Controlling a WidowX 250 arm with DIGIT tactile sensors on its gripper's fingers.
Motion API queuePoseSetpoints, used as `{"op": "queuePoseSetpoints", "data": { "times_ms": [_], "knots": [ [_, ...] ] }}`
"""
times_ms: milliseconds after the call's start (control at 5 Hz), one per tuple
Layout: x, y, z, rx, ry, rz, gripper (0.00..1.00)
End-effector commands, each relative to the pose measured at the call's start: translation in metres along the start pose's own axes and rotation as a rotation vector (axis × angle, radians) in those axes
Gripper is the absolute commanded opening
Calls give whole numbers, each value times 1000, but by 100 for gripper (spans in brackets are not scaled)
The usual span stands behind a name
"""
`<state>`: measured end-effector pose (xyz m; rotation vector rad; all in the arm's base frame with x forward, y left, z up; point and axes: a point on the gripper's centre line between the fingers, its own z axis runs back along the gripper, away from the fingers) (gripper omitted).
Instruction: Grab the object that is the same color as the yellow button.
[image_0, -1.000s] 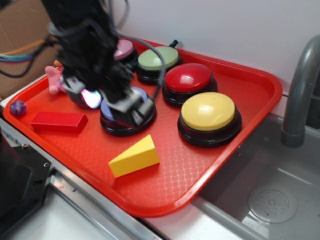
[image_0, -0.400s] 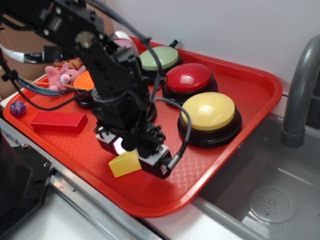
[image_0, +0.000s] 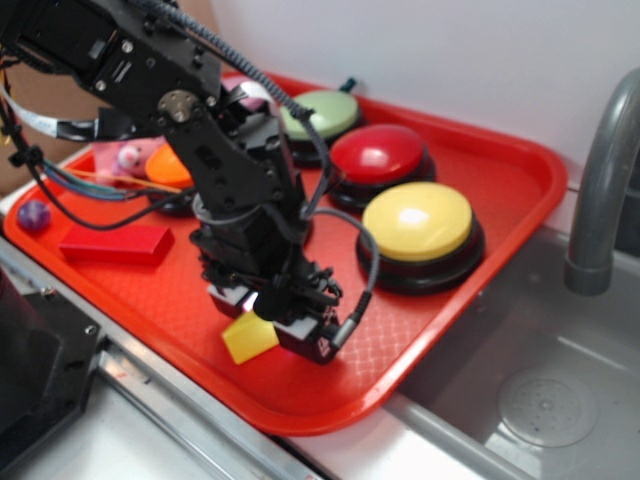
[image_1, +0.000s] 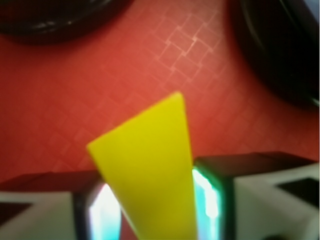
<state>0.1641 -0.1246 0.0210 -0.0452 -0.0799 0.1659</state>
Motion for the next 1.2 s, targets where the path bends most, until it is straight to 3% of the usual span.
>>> {"op": "queuePoseSetpoints", "data": {
  "times_ms": [0, 200, 400, 600, 800, 1000],
  "knots": [
    [14, 1, 33, 13, 35, -50, 0],
    [23, 21, 73, -31, 47, -87, 0],
    [34, 56, 118, -21, -20, -93, 0],
    [40, 81, 144, 15, -47, -103, 0],
    [39, 112, 160, 94, -85, -75, 0],
    [36, 123, 159, 56, -21, -54, 0]
  ]
}}
